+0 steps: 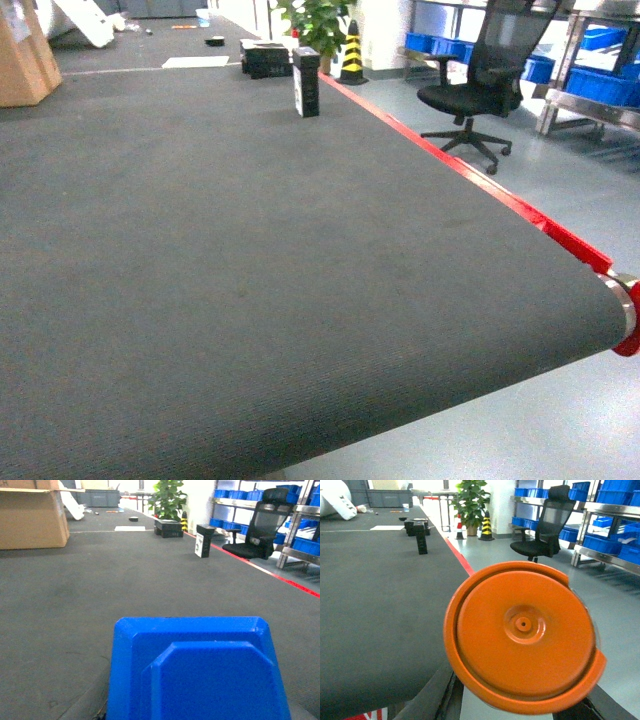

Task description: Sort blue parts and orange caps into right shelf containers

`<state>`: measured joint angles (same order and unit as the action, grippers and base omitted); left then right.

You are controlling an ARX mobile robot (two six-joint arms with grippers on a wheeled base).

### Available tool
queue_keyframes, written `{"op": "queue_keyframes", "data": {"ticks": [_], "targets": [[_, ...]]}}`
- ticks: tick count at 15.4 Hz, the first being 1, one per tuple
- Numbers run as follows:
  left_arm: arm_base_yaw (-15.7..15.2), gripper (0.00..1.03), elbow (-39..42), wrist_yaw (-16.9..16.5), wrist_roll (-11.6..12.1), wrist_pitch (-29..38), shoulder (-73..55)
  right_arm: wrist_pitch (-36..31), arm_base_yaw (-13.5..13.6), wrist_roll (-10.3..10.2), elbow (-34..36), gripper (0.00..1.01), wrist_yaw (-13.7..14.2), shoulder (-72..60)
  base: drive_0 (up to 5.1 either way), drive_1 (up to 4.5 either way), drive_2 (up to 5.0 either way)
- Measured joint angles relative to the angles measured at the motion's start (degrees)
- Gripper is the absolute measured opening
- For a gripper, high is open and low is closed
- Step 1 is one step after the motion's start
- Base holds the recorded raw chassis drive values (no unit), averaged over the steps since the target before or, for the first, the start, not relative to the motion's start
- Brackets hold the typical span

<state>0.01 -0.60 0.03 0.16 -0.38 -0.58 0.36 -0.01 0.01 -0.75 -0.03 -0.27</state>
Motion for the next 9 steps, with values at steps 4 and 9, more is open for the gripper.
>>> {"op": "queue_keyframes", "data": {"ticks": [4,9], "targets": [[0.0,0.43,0.0,0.0,0.0,0.0,0.0,0.0,0.0,0.0,0.0,0.42,0.0,0.0,-1.6,-1.64,-1.6],[0.0,0.43,0.0,0.02,0.0,-0.02,0.0,0.0,0.0,0.02,0.0,0.42,0.0,0.0,-1.6,-1.64,-1.6]]}}
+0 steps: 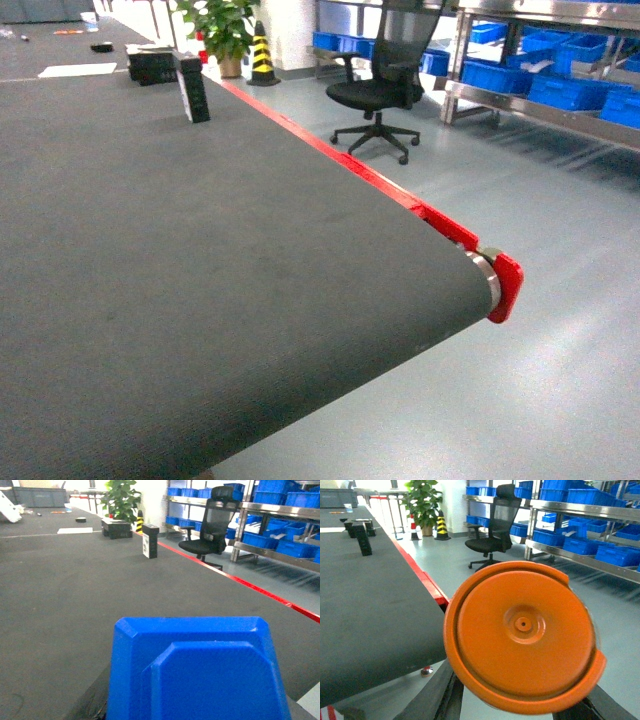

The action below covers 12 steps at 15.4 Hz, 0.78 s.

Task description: Sort blue parts and orange caps into right shelf containers

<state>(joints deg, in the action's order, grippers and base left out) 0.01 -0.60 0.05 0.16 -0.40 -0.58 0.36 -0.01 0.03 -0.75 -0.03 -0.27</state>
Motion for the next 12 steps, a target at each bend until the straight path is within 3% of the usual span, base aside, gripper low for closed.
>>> {"op": "queue_keyframes", "data": {"ticks": [12], "targets": [[0.0,0.43,0.0,0.0,0.0,0.0,0.0,0.0,0.0,-0.02,0.0,0.42,0.0,0.0,-1.6,-1.64,-1.6]]}}
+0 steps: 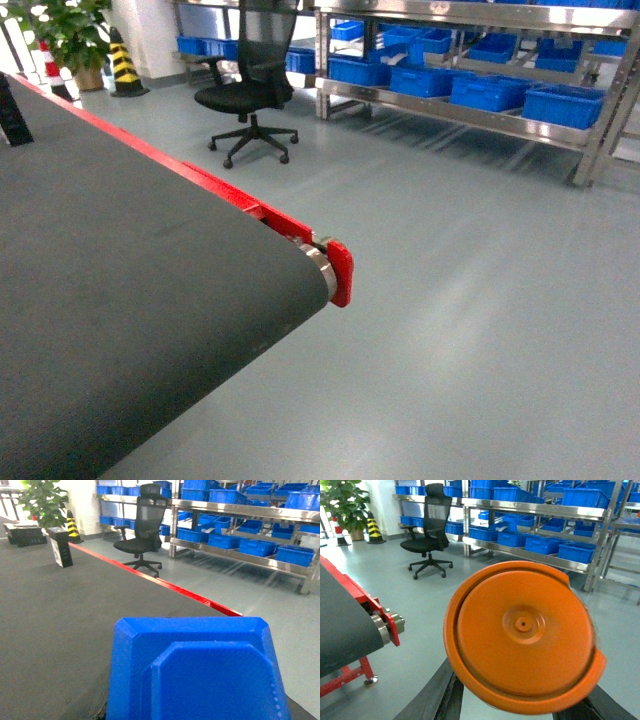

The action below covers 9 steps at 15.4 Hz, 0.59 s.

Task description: Sort blue parts and orange caps into right shelf containers

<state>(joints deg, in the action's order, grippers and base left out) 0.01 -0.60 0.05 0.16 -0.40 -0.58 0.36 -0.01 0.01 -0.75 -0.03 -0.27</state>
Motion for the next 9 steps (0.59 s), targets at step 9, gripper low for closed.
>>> {"op": "queue_keyframes", "data": {"ticks": [9], "targets": [[0.0,0.43,0.0,-0.02,0.0,0.02,0.0,0.0,0.0,0.02,0.0,0.42,0.0,0.0,-1.6,-1.64,-1.6]]}}
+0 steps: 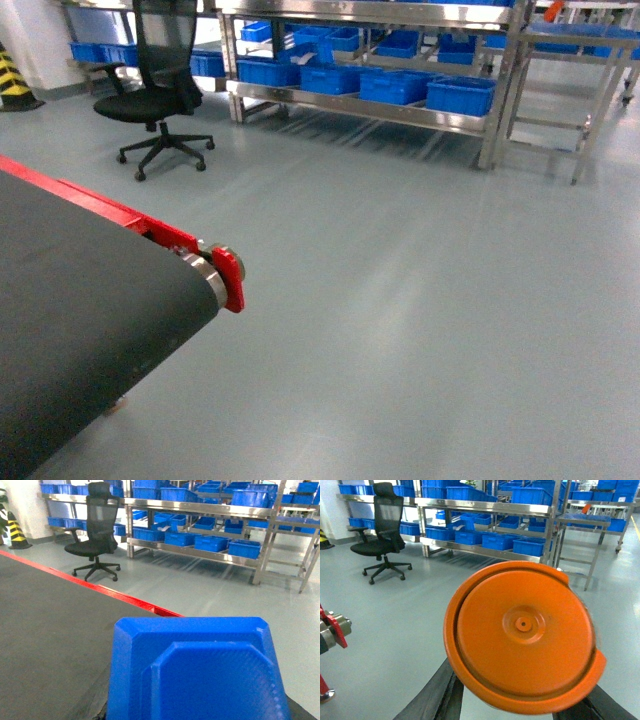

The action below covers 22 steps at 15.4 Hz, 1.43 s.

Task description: Sort blue parts and orange caps into right shelf containers

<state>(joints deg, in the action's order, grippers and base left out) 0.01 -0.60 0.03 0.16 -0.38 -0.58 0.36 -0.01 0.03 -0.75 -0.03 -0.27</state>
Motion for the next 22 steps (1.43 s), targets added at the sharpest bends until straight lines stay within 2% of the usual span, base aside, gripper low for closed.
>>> {"op": "queue_keyframes", "data": {"ticks": [22], "targets": [[0.0,0.43,0.0,0.0,0.0,-0.02,0.0,0.0,0.0,0.0,0.0,0.42,0.0,0.0,-1.6,-1.64,-1.6]]}}
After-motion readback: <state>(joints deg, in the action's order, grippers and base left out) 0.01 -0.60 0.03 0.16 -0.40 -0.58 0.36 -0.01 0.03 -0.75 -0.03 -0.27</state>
